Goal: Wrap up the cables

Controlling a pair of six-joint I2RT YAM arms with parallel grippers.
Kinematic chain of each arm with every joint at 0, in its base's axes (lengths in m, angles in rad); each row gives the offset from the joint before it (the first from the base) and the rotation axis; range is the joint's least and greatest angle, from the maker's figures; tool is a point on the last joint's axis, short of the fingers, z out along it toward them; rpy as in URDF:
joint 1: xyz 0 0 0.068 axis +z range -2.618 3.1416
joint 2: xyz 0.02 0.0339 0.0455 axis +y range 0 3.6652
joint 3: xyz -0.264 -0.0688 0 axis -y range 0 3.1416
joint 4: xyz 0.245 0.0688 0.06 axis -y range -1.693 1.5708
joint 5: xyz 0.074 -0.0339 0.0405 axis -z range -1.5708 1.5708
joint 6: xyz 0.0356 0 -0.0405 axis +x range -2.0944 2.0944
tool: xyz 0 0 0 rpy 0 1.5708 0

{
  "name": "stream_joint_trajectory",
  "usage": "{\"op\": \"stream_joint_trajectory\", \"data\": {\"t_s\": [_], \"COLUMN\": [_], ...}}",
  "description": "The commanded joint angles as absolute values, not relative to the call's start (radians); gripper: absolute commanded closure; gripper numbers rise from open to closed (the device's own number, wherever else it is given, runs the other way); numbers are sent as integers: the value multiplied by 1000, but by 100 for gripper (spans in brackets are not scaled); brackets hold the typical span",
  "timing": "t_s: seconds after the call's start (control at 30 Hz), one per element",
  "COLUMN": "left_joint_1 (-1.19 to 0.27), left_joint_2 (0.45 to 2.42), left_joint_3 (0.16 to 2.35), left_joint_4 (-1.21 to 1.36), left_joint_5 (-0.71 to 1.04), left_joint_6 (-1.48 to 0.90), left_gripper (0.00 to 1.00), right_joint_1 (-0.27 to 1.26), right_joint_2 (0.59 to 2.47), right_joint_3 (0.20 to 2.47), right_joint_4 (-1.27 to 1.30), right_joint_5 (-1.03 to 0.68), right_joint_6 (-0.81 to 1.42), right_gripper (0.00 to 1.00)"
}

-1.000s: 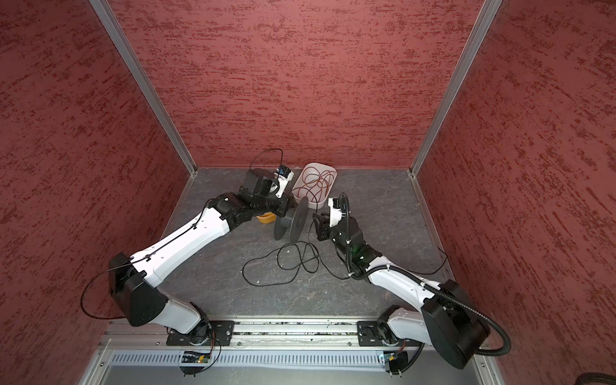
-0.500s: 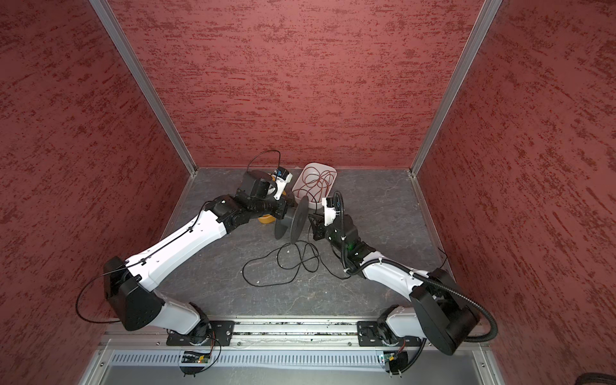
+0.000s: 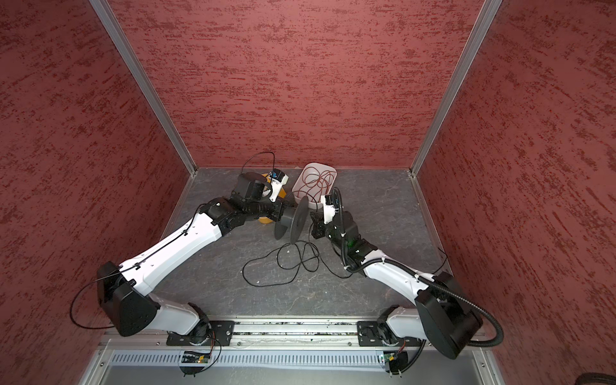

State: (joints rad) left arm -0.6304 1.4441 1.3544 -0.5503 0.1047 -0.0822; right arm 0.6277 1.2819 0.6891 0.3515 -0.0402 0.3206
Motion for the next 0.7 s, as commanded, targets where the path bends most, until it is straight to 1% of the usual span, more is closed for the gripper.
{"op": "stream_joint_trajectory", "data": {"t_s": [0.0, 0.1, 0.17, 0.33, 0.4, 0.43, 0.5, 0.6, 0.67], "left_joint_1": [-610, -602, -596, -581, -572, -569, -559, -545, -537], "left_joint_2": [1417, 1410, 1401, 1363, 1350, 1344, 1332, 1319, 1318], "left_joint_3": [1338, 1328, 1322, 1305, 1295, 1290, 1278, 1260, 1248], "left_joint_4": [-522, -524, -523, -523, -525, -528, -526, -514, -511], "left_joint_5": [142, 143, 146, 154, 151, 147, 143, 143, 142], "left_joint_6": [-103, -107, -109, -115, -117, -119, -126, -131, -132], "left_gripper": [90, 80, 67, 30, 18, 15, 12, 11, 13], "right_joint_1": [633, 632, 632, 633, 633, 632, 633, 633, 632], "right_joint_2": [1235, 1221, 1225, 1246, 1254, 1259, 1265, 1277, 1293], "right_joint_3": [770, 820, 862, 961, 997, 1013, 1035, 1069, 1102], "right_joint_4": [188, 70, -19, -219, -287, -318, -362, -425, -475], "right_joint_5": [-40, -60, -62, -61, -51, -39, -11, 15, 47], "right_joint_6": [239, 191, 157, 90, 71, 64, 53, 29, 22], "right_gripper": [100, 100, 100, 100, 100, 100, 100, 100, 100]}}
